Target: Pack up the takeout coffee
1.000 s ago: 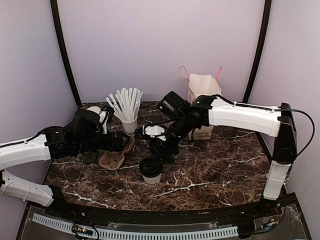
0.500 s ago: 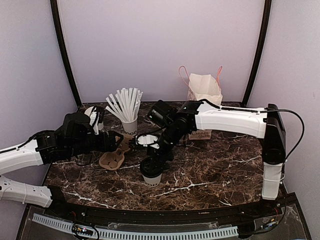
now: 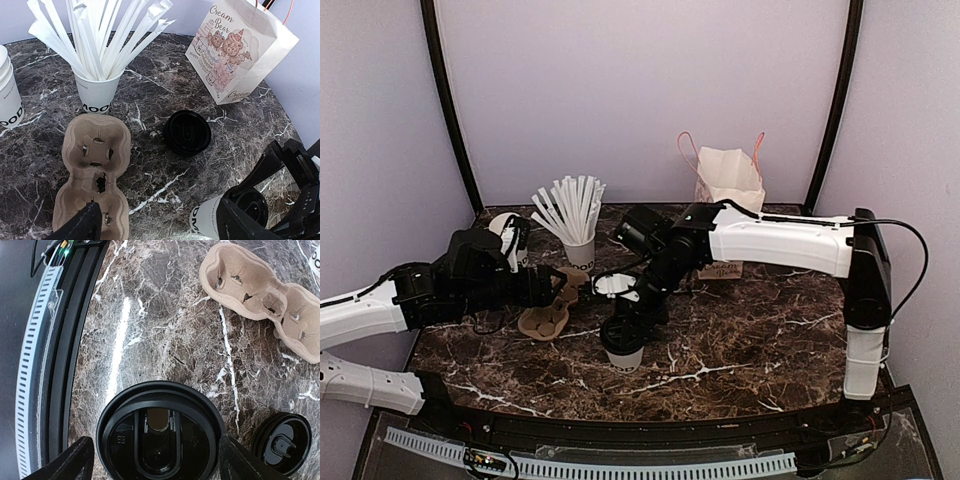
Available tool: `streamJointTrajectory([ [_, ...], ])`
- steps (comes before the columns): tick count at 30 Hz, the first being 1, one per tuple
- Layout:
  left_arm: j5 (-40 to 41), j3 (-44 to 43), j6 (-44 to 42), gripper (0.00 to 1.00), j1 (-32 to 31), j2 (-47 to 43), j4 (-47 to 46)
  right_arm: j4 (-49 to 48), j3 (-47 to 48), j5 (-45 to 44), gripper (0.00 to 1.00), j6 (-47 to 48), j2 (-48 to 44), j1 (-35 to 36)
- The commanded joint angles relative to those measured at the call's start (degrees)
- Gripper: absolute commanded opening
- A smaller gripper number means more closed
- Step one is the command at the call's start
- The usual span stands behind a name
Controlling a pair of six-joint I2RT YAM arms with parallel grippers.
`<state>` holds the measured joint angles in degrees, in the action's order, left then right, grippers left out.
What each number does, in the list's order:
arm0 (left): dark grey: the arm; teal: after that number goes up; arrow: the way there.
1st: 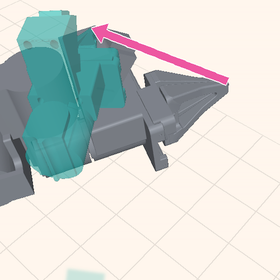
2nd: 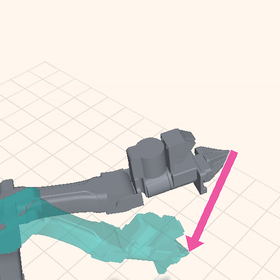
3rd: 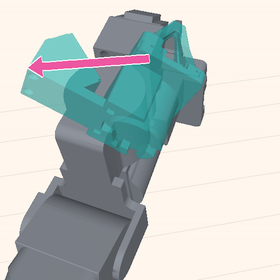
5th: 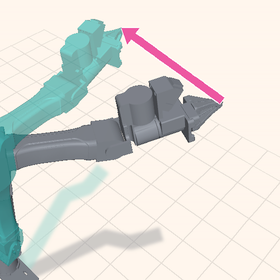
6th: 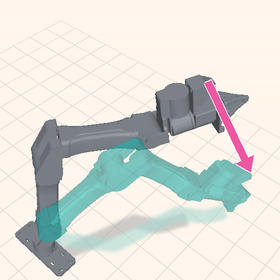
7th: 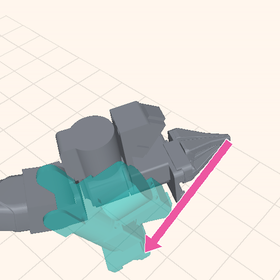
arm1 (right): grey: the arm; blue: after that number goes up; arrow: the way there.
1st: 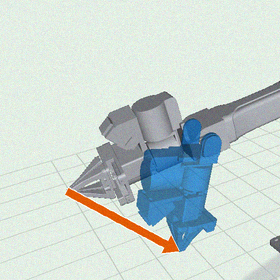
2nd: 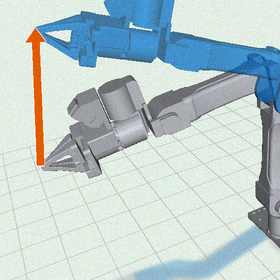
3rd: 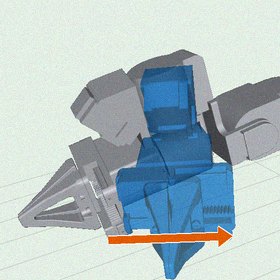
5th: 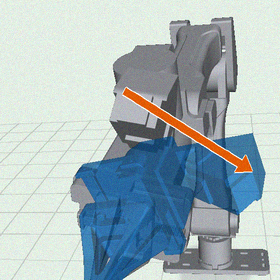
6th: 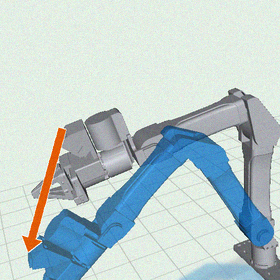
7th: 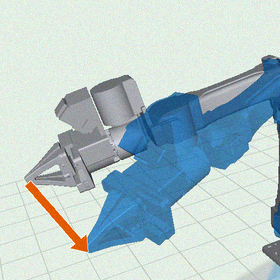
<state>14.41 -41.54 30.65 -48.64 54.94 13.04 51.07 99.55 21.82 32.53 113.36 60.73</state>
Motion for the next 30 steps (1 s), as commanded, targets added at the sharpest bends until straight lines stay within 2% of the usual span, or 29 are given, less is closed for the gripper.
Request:
streamJointTrajectory([
  [1,-0.1,0.8,0.2,0.82,0.2,-0.2,0.6,0.2,-0.3,-1.5,0.84,0.4,-1.1,1.2],
  [14,-0.5,0.8,0.5,0.82,0.2,0.3,1.1,0.6,0.1,-6.3,0.84,0.0,-0.3,2.4],
  [21,-0.9,0.5,0.6,0.82,0.2,0.8,1.2,0.9,0.8,-9.3,0.75,-1.0,-0.7,2.8],
  [25,-0.9,-0.1,0.3,0.82,0.3,0.6,1.6,2.4,0.0,-10.2,0.73,-0.9,-4.1,2.7],
  [30,-0.1,-2.0,-1.3,0.82,0.2,1.6,1.8,2.7,-5.4,-12.5,0.72,-1.4,-10.1,0.6],
])
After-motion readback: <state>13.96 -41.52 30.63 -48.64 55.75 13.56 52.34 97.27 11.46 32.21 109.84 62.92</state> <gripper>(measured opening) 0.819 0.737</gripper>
